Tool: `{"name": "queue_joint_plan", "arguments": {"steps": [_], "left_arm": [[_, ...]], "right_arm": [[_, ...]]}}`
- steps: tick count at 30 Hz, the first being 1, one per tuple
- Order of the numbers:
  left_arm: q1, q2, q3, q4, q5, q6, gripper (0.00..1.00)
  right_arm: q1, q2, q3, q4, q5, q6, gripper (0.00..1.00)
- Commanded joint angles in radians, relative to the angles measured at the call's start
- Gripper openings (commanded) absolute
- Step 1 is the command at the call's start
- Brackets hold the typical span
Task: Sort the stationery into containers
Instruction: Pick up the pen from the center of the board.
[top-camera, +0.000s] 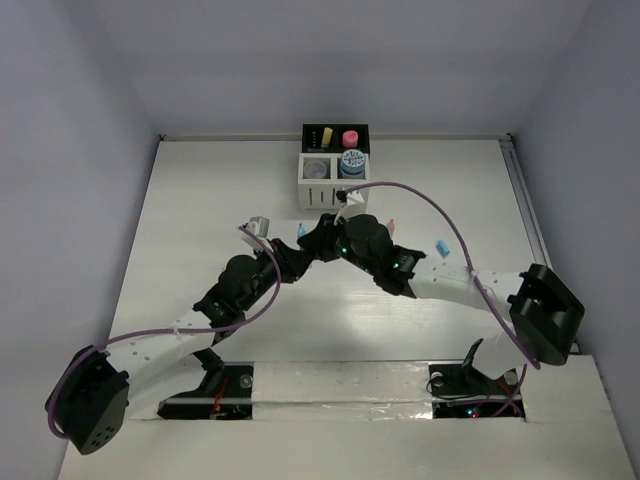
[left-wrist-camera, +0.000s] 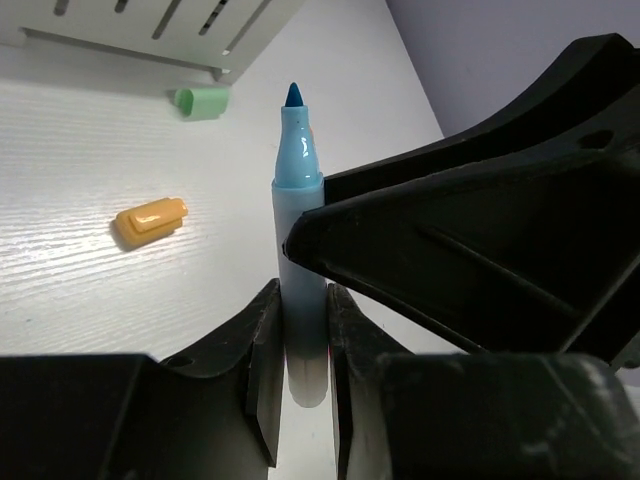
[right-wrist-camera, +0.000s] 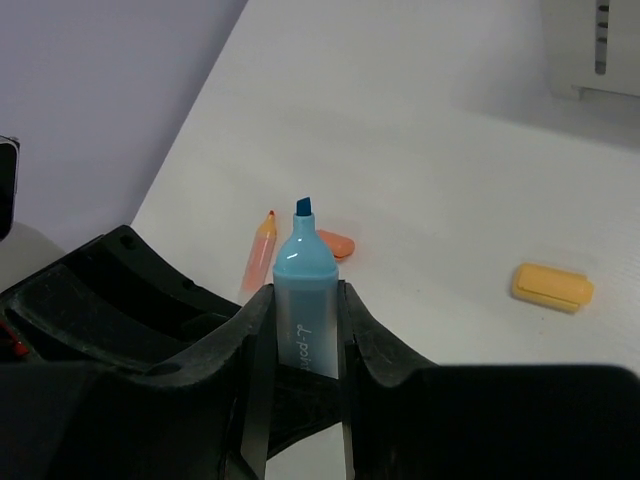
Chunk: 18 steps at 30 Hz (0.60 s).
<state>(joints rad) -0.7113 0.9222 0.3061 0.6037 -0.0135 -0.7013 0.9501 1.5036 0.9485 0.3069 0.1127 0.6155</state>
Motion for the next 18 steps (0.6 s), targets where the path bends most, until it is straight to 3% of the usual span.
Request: {"name": "queue_joint_plan", "arguments": {"steps": [1,4,5,8,12,14,18], "left_arm": [[-0.004,-0.043,0.045,0.058,0.069,0.068,0.0],[-0.004,-0.1,0.031,0.033,0.102,0.094,0.0],[-0.004,-0.114,0.016,0.024,0.113,0.098,0.0],[-0.004,-0.151,0.005,-0.013,0.132,0.124,0.0],[-0.004,-0.167,0.005,-0.01,0.182,0.149,0.0],[-0.004,-0.157,0.01,0.013,0.201,0.157,0.0],[-0.004,-0.132,0.018,0.048,0.253,0.187,0.0]], "right_arm": [[0.001,-0.074,-0.02,0.064,0.044,0.033,0.07],[-0.025,-0.153,-0.045,0.032,0.054,0.029,0.32],[-0.034,-0.184,-0.059,0.009,0.054,0.023,0.52],[-0.126,-0.316,-0.137,-0.063,0.053,0.018,0.68],[-0.34,-0.48,-0.29,-0.15,-0.016,0.101,0.64],[-0.416,-0.528,-0.333,-0.271,-0.019,0.102,0.6],[-0.548,-0.549,-0.37,-0.425,0.054,0.09,0.6]]}}
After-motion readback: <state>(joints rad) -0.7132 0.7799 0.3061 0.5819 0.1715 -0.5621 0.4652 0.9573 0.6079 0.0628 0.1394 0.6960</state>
